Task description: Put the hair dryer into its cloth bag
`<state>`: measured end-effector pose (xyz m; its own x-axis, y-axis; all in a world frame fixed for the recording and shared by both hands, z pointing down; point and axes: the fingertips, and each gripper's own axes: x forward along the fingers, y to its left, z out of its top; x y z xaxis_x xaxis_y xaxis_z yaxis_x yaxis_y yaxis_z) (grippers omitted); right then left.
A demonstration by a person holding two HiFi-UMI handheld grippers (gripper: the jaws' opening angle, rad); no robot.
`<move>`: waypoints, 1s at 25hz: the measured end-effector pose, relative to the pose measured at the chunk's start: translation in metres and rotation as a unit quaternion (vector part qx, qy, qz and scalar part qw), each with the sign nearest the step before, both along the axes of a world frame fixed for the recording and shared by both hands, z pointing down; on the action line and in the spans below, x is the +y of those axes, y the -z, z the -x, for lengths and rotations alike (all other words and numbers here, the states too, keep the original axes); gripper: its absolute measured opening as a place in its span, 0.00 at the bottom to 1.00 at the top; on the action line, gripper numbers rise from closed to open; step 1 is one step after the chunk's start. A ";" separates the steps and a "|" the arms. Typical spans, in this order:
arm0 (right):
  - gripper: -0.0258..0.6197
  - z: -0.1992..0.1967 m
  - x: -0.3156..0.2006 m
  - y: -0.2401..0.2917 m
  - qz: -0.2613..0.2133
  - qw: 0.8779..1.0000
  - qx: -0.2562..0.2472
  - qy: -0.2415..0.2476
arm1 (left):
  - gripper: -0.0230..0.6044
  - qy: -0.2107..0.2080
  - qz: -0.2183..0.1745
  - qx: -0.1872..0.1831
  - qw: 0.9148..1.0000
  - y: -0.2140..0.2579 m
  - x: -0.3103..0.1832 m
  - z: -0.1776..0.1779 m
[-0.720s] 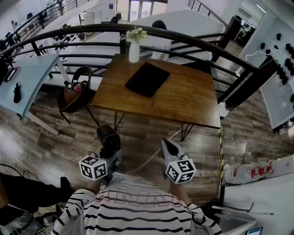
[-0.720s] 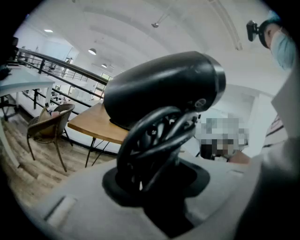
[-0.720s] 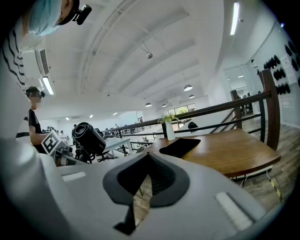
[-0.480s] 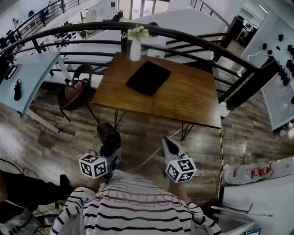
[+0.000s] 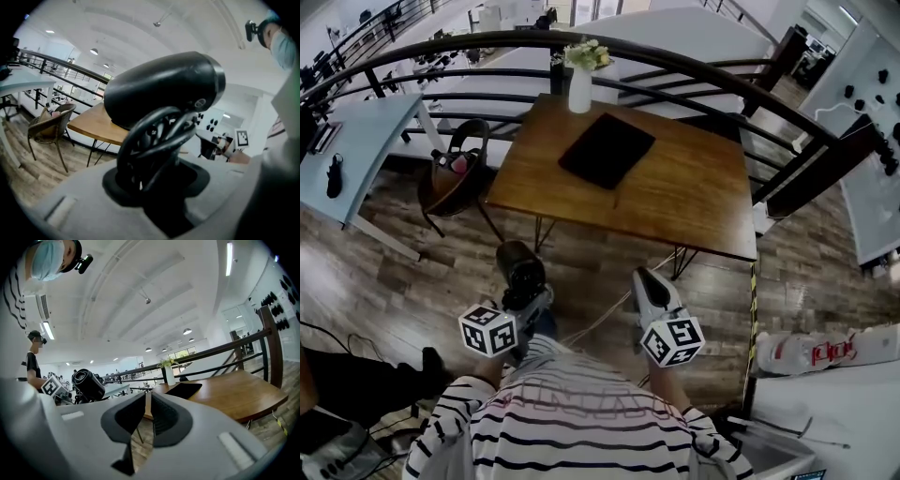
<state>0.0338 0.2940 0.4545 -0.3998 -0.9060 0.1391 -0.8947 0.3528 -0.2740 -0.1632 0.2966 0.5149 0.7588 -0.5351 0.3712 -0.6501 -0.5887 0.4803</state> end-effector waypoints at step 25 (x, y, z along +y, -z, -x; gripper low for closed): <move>0.25 -0.013 -0.236 -0.008 0.038 0.997 0.018 -0.069 | 0.28 -0.098 0.033 -0.010 0.995 -0.007 -0.271 -0.033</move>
